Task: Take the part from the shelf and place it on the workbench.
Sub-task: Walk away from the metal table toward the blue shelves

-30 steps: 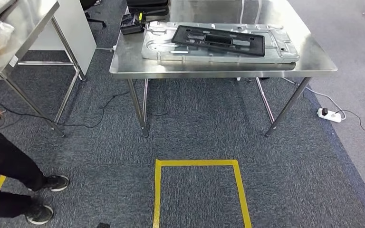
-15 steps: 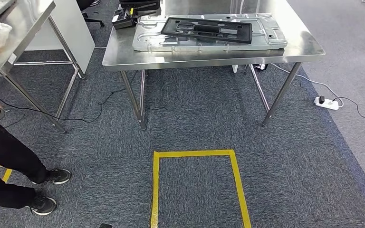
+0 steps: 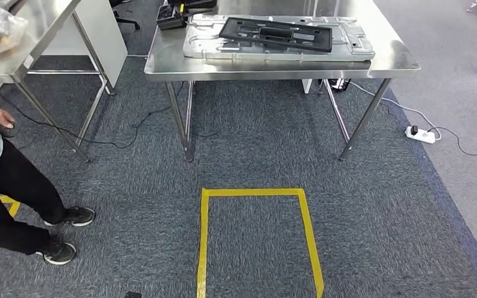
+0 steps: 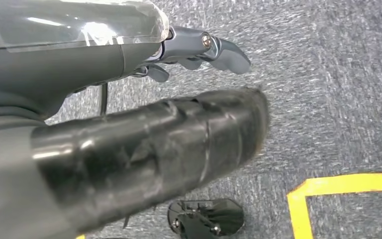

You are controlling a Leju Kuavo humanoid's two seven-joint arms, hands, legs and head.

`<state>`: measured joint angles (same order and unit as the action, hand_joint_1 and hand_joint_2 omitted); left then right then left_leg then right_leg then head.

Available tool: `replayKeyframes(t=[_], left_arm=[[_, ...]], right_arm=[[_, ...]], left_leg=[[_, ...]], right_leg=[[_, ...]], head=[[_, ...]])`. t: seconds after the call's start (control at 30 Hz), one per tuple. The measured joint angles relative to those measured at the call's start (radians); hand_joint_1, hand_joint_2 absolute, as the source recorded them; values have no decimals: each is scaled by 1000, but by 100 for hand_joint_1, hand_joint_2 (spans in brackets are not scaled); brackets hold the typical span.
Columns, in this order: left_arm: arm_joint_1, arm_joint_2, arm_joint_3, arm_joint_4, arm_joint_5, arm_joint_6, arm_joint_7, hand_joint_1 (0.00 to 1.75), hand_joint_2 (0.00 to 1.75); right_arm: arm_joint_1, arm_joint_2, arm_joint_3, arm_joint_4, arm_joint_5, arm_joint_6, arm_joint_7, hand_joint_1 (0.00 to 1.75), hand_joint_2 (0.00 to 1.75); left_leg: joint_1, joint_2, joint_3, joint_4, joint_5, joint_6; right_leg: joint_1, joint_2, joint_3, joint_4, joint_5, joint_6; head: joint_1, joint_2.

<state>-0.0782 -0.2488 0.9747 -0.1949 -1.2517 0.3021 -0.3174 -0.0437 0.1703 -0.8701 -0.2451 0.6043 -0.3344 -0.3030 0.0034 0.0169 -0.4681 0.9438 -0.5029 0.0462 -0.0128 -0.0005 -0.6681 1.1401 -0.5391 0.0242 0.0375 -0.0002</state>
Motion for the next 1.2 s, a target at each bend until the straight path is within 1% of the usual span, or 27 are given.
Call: replayKeyframes(t=[0.03,0.07,0.1,0.13,0.2,0.23,0.27,0.3,0.37,0.4,0.43,0.5,0.53,0.57,0.6,0.63,0.67,0.73,0.8,0.87,0.93,0.97,1.03,1.07,1.1,1.13,1.2], left_arm=[[0,0,0,0,1,0,0,0,0],[1,0,0,0,1,0,0,0,0],[1,0,0,0,1,0,0,0,0],[2,0,0,0,1,0,0,0,0],[2,0,0,0,0,0,0,0,0],[1,0,0,0,0,0,0,0,0],[1,0,0,0,-1,0,0,0,0],[0,-1,0,0,-1,0,-1,0,0],[0,-1,0,0,-2,0,-1,0,0],[0,-1,0,0,-2,0,-2,0,0],[1,-1,0,0,-1,0,-2,0,0],[3,-1,0,0,-1,0,-3,0,0],[3,-1,0,0,-1,0,-3,0,0],[3,-1,0,0,-1,0,-3,0,0],[3,-1,0,0,-1,0,-3,0,0],[3,-1,0,0,-1,1,-4,0,0],[3,-1,1,0,-2,2,-5,0,0],[2,0,1,0,-2,5,-11,0,0],[1,2,1,0,-2,6,-16,0,0],[1,2,1,0,-1,6,-19,0,0],[2,0,1,0,-1,6,-19,0,0],[2,0,1,0,-1,6,-19,0,0],[3,-1,1,0,0,6,-19,0,0],[3,-1,1,0,0,6,-19,0,0],[4,-1,1,0,0,6,-19,0,0],[4,-2,1,0,0,6,-19,0,0],[4,-3,1,0,0,6,-19,0,0]], right_arm=[[0,0,0,1,1,2,1,0,0],[0,0,1,2,3,4,2,0,0],[0,0,2,3,5,6,3,0,0],[0,0,3,4,7,9,5,0,0],[-1,0,7,6,11,12,10,0,0],[-1,0,9,6,13,14,13,0,0],[-2,0,11,7,14,17,15,0,0],[-3,0,12,8,14,19,17,0,0],[-3,0,15,9,15,25,18,0,0],[-4,1,15,10,16,28,18,0,0],[-4,1,16,11,17,30,18,0,0],[-4,1,17,12,18,32,19,0,0],[-4,1,17,12,20,35,19,0,0],[-4,1,17,12,22,38,19,0,0],[-4,1,17,13,24,42,19,0,0],[-4,1,18,14,26,46,19,0,0],[-4,2,18,14,28,48,19,0,0],[-4,5,18,15,30,52,19,0,0],[-4,9,18,16,31,56,19,0,0],[-5,10,18,16,32,60,19,0,0],[-5,10,18,16,32,62,19,0,0],[-4,10,18,16,32,62,19,0,0],[-3,10,18,16,32,62,19,0,0],[-3,10,18,17,32,62,19,0,0],[-2,10,18,17,32,62,19,0,0],[-2,9,18,17,32,62,19,0,0],[-2,8,18,17,32,62,19,0,0]], left_leg=[[0,0,-13,4,7,2],[-1,1,-28,9,15,1],[0,1,-41,16,21,0],[0,2,-56,24,26,-2],[2,2,-82,43,32,-7],[1,2,-93,55,33,-11],[0,2,-102,65,35,-17],[-1,2,-109,72,39,-23],[-3,2,-120,78,45,-38],[-1,0,-127,86,37,-44],[0,-2,-137,105,14,-49],[4,-6,-170,197,-69,-56],[4,-6,-188,260,-109,-57],[5,-6,-200,314,-131,-58],[5,-6,-201,346,-134,-57],[5,-7,-183,340,-113,-54],[4,-7,-149,300,-82,-48],[-2,-8,-51,155,-37,-28],[-10,-8,6,54,-38,-15],[-10,-8,10,26,-35,-10],[-4,-5,7,11,-19,-1],[0,-3,4,5,-11,3],[-1,-1,-10,9,-2,8],[-1,-1,-18,14,0,7],[-1,0,-25,20,2,6],[0,0,-30,26,2,5],[1,-1,-38,43,-1,-1]], right_leg=[[-1,0,-17,65,-42,2],[-2,0,-28,123,-66,4],[-4,0,-26,153,-66,7],[-6,0,-6,149,-46,9],[-11,-1,82,42,1,12],[-11,0,128,-27,9,11],[-10,1,160,-79,5,8],[-7,2,175,-110,-4,4],[-6,1,168,-123,-5,-12],[-7,0,162,-125,0,-21],[-8,-2,154,-126,7,-31],[-7,-5,137,-127,22,-46],[-5,-7,126,-125,29,-50],[-2,-7,115,-124,35,-51],[0,-7,105,-121,41,-52],[3,-6,95,-119,46,-52],[5,-6,87,-117,51,-51],[9,-5,79,-114,61,-47],[8,-7,75,-114,72,-37],[6,-8,72,-116,82,-23],[6,-6,62,-92,61,-13],[6,-4,47,-54,32,-8],[1,-1,-1,69,-44,1],[-1,-1,-20,123,-68,5],[-3,-1,-24,149,-74,8],[-5,-1,-9,137,-61,11],[-10,-2,66,14,-7,12]], head=[[0,0],[0,0],[0,0],[0,0],[0,0],[0,0],[0,0],[-1,0],[0,0],[-1,0],[-1,0],[-1,0],[-1,0],[-1,0],[-1,0],[-1,0],[-1,0],[-1,0],[-1,0],[-1,0],[0,0],[0,0],[0,0],[0,0],[0,0],[0,0],[0,0]])
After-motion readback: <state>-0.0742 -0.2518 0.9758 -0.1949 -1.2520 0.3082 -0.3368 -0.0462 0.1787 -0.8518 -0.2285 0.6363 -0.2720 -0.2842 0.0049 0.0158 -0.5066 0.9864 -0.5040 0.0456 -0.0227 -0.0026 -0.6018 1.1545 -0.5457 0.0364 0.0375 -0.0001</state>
